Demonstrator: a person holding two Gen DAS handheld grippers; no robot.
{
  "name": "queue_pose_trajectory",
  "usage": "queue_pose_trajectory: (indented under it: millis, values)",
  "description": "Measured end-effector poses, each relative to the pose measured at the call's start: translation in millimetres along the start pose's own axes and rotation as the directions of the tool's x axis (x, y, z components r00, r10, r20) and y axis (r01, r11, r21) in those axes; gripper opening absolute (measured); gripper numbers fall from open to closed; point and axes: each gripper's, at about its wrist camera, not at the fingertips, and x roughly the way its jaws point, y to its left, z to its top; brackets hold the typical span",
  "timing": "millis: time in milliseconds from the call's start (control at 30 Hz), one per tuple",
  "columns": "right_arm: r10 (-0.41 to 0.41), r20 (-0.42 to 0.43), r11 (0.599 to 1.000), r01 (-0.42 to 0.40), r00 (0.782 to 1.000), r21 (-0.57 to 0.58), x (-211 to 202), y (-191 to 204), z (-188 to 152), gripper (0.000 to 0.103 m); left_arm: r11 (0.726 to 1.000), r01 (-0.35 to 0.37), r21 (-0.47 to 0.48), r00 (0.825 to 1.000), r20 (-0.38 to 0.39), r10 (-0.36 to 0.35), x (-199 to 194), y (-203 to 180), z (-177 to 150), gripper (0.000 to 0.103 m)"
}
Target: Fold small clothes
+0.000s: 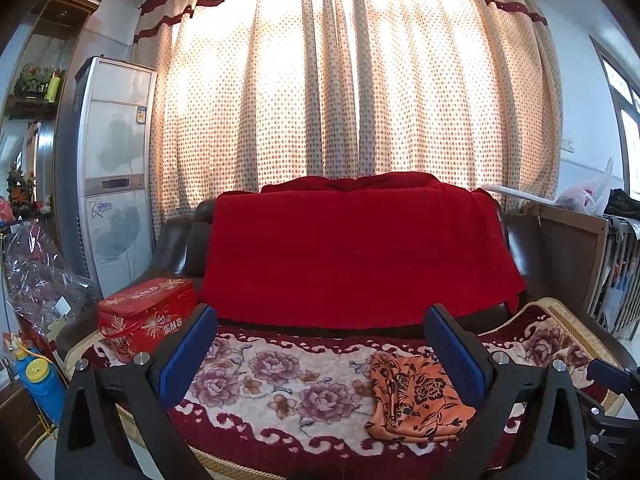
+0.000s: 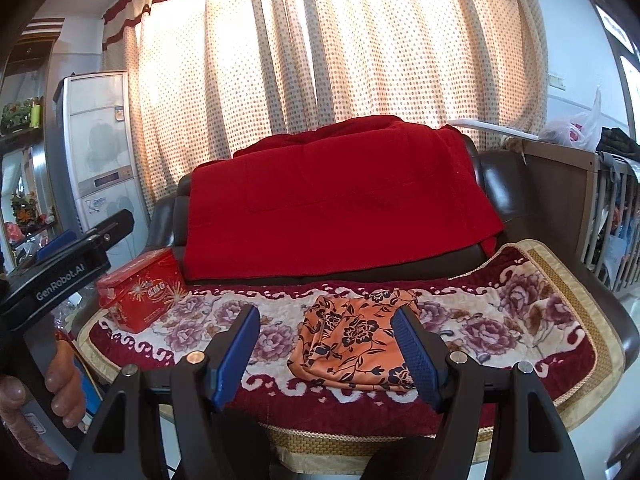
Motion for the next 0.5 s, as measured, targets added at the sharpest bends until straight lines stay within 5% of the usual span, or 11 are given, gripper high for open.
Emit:
queue_pose_trajectory:
  millis: [500]
  values:
    - [-0.011, -0.001, 1.0, 0.011, 1.0, 0.0, 7.5, -0.4, 5.3, 0.072, 0.999, 0.026, 0.019, 0.999, -0.035, -0.025, 8.5, -7.3, 4.5, 0.102]
